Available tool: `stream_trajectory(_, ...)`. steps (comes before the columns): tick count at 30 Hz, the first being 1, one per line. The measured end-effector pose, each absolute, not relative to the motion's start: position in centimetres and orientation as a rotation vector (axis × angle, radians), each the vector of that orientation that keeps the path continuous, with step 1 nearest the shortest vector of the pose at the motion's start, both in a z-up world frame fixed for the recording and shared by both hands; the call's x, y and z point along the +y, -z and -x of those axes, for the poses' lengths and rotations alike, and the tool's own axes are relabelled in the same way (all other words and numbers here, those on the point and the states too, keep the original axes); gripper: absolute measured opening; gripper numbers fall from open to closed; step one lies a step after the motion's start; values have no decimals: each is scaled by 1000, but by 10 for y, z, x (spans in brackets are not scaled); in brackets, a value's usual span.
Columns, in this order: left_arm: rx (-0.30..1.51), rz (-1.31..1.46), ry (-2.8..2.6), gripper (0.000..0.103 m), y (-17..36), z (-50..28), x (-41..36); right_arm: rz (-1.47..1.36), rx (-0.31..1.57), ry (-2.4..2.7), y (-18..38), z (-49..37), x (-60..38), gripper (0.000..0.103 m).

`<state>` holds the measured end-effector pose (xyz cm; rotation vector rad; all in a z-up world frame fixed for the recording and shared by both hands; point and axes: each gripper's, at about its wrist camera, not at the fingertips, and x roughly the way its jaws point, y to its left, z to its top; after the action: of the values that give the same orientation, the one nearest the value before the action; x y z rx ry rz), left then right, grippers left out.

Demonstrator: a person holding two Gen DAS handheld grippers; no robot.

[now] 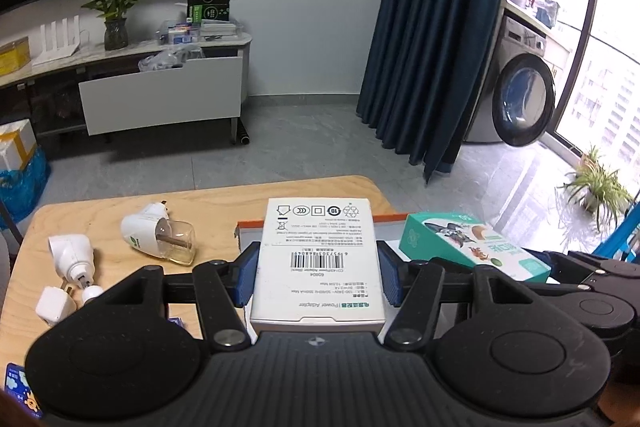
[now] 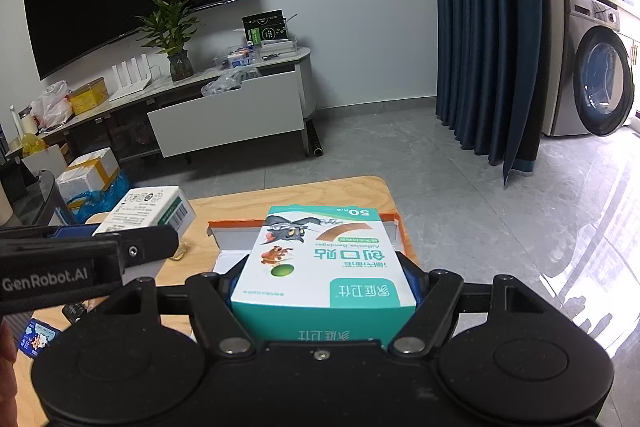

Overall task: Organize rigid objects
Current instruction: 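Carry the white box with the left gripper while the right carries the bandage box toward the orange-rimmed lid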

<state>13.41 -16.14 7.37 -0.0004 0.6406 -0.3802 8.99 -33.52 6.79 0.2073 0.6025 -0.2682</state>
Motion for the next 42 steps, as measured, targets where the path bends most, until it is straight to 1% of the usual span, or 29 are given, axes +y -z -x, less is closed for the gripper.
stream_trajectory(18,636,-28,369,60,-69,-135,-158,-167,623,277,-65,-101,-327,84)
stream_trajectory(42,628,23,358,60,-69,-127,-145,-140,629,281,-69,-105,-313,84)
